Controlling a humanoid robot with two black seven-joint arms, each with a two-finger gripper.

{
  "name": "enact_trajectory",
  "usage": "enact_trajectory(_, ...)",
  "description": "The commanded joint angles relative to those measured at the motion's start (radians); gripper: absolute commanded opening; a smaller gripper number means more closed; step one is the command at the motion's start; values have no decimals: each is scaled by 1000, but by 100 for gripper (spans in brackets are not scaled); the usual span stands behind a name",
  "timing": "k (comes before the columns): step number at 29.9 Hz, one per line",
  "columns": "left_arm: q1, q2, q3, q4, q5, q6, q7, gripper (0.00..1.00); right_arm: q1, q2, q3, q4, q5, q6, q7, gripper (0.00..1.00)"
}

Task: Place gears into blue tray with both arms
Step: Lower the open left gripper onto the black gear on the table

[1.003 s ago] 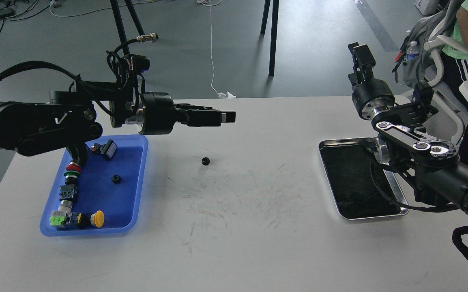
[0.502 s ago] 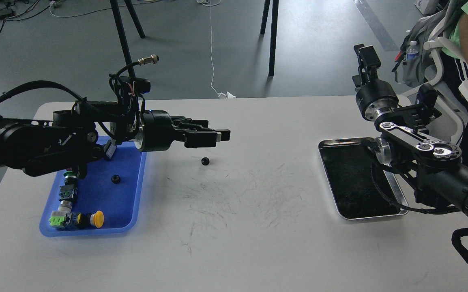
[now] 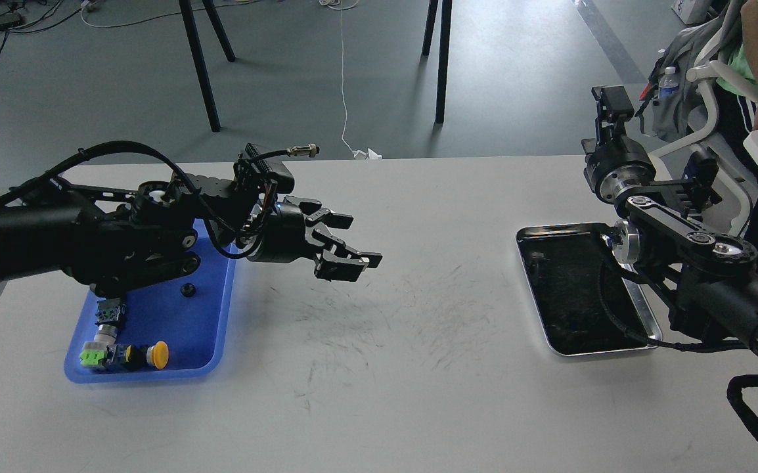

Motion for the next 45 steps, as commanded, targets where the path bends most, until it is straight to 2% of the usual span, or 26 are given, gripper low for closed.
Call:
enact_trajectory(1,28,-24,-1,35,1,14,0,89,0,0,0,1,-2,-1,2,98)
enact_trajectory(2,33,-34,-1,44,-1,24,0,86,0,0,0,1,0,-1,2,98)
enact_trajectory(5,57,-49,2,84,1,54,0,85,0,0,-3,7,0,-1,2,98)
enact_trajectory(15,117,-92,4,130,24,76,0,74,-6,0,-3,11,-2,-7,5,98)
enact_trajectory(33,206,-167,10,331,97,107,0,83,-8,0,-5,30,-2,-10,8,98)
enact_trajectory(45,243,-202,10,415,97,125,0,82,-8,0,-5,33,-2,-12,10,98)
